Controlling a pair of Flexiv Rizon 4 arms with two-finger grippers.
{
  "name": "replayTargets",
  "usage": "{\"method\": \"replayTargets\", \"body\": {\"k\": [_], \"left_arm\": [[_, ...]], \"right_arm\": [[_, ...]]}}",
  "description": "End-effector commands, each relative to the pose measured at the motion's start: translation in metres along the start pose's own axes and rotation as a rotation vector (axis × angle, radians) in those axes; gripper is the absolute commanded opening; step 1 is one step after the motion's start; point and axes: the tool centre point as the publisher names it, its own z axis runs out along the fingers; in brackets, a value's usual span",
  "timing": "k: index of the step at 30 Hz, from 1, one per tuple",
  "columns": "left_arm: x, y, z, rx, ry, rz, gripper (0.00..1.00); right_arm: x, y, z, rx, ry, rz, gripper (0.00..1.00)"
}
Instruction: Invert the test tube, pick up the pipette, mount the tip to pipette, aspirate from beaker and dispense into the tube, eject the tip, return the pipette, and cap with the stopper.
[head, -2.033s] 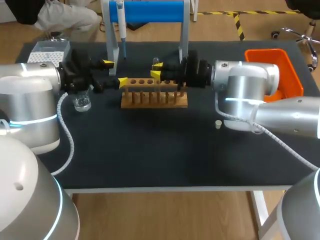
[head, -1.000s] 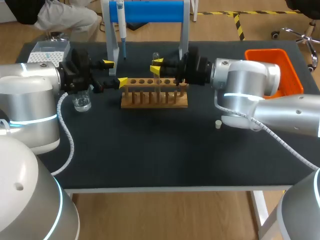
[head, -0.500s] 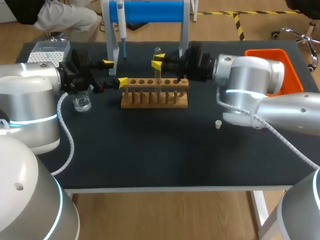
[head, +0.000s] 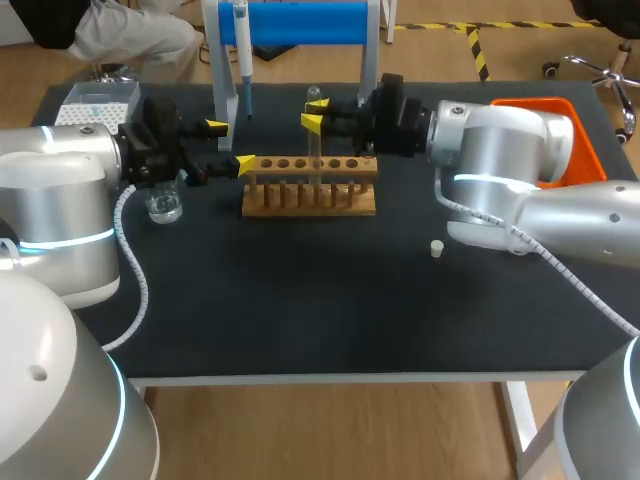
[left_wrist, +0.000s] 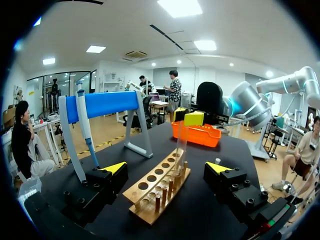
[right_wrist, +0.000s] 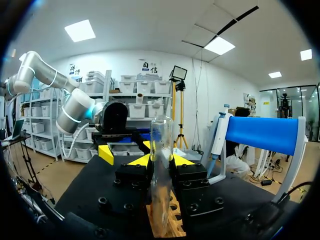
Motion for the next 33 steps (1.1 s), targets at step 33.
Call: {"method": "replayTargets", "body": {"k": [33], "left_arm": [[0.001, 0.001, 0.001, 0.003, -0.004, 0.001, 1.0]], "right_arm": [[0.041, 0.058, -0.062, -0.026, 0.002, 0.028, 0.0]]}}
